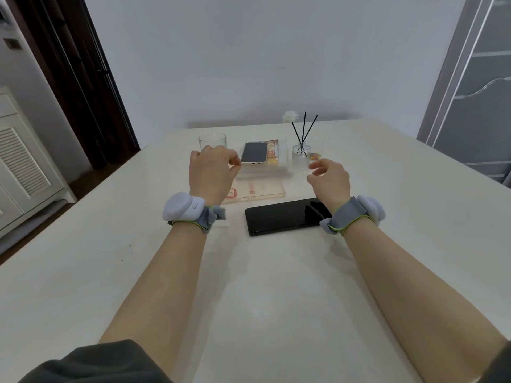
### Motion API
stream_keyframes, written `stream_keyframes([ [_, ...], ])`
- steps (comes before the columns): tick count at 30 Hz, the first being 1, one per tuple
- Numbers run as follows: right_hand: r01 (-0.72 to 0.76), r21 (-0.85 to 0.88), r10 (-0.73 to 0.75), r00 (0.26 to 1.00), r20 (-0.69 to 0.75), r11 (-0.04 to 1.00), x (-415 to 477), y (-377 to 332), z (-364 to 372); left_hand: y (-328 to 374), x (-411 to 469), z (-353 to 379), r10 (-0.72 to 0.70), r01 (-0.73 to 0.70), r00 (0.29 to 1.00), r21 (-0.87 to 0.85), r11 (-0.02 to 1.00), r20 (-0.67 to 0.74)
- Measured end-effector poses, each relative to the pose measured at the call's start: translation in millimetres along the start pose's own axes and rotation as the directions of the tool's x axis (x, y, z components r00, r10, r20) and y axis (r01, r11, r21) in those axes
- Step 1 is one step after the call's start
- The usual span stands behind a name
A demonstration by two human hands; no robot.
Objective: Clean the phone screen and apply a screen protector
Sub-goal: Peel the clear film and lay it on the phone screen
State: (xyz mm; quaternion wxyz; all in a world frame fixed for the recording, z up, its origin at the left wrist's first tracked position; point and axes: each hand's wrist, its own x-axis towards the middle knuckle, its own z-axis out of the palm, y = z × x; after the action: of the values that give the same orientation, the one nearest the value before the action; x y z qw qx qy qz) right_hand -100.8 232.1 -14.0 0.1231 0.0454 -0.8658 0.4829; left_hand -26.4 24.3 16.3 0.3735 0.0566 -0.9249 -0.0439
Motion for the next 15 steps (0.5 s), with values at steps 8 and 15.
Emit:
stream_keyframes([
  [8, 0.019, 0.380, -0.009, 1.000, -0.030, 0.925, -4, -5, -9, 13, 6, -20, 0.004, -0.004, 1.000, -0.190, 0.982, 0.001],
  [15, -0.003, 0.374, 0.025, 0.998, -0.056, 0.928, -8, -8, -10, 16, 4, -24, -0.114, 0.122, 0.993, -0.327, 0.937, 0.042],
])
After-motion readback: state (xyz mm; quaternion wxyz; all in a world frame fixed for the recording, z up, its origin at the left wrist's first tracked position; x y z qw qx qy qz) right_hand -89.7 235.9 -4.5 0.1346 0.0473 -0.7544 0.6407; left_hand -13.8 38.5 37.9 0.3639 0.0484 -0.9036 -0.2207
